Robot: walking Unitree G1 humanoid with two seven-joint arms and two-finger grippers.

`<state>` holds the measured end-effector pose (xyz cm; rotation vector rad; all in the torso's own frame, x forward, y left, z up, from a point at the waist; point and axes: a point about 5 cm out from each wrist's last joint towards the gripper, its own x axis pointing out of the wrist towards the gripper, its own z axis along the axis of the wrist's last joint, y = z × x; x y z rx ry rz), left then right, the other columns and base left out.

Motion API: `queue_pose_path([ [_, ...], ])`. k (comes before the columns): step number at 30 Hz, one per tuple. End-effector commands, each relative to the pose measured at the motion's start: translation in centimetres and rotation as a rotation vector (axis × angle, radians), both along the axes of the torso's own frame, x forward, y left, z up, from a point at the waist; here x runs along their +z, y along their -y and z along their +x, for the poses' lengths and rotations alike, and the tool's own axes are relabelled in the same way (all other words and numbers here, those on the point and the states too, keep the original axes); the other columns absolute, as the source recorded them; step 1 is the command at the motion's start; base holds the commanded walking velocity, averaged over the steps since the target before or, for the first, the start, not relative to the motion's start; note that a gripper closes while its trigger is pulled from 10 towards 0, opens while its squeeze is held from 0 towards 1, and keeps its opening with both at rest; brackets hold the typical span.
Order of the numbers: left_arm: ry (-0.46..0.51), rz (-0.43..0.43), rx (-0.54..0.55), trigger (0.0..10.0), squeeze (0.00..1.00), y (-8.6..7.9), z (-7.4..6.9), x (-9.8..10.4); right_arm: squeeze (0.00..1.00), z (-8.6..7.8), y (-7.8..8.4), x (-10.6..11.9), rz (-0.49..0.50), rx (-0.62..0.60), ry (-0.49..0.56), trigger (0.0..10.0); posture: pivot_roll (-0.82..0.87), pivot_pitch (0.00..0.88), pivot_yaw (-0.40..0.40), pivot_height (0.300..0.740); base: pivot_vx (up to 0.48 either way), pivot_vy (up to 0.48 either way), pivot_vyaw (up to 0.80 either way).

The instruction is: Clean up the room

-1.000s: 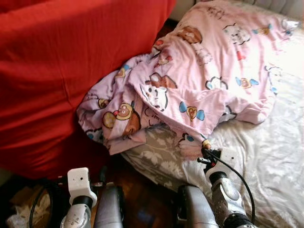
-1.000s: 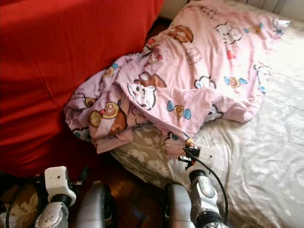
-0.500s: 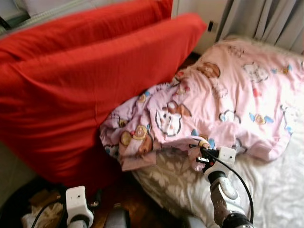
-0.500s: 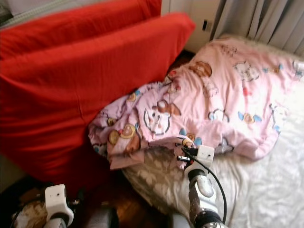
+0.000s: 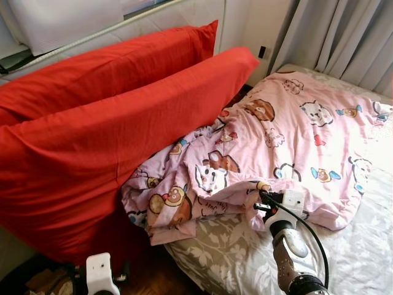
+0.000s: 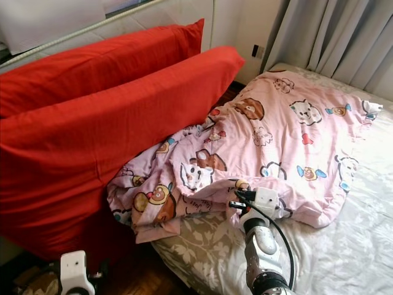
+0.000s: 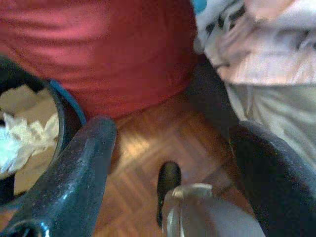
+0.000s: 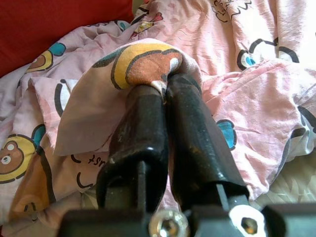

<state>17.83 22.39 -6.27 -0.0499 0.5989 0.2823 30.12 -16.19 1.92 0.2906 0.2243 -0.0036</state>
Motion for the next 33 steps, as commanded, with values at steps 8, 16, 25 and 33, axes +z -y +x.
queue_pose_path([
  [8, -0.068, -0.012, 0.005, 10.0, 0.00, 0.3, -1.7, -1.1, 0.00, -0.1, 0.2, -0.2, -0.015, 0.007, -0.015, 10.0, 0.02, 0.132, -0.065, 0.740, 0.000, 0.000, 0.00],
  [16, -0.082, -0.016, 0.007, 10.0, 0.00, 0.3, -2.1, -1.4, 0.00, -0.3, 0.2, -0.4, -0.017, 0.001, -0.023, 10.0, 0.02, 0.132, -0.063, 0.740, 0.000, 0.000, 0.00],
  [25, -0.089, -0.019, 0.001, 10.0, 0.00, 0.6, -2.3, -1.5, 0.00, -0.3, 0.1, -0.3, -0.024, -0.003, -0.018, 10.0, 0.02, 0.129, -0.063, 0.740, 0.000, 0.000, 0.00],
  [33, -0.092, -0.021, -0.002, 10.0, 0.00, 0.7, -2.4, -1.6, 0.00, -0.3, 0.2, -0.2, -0.027, -0.012, -0.012, 10.0, 0.02, 0.131, -0.062, 0.740, 0.000, 0.000, 0.00],
])
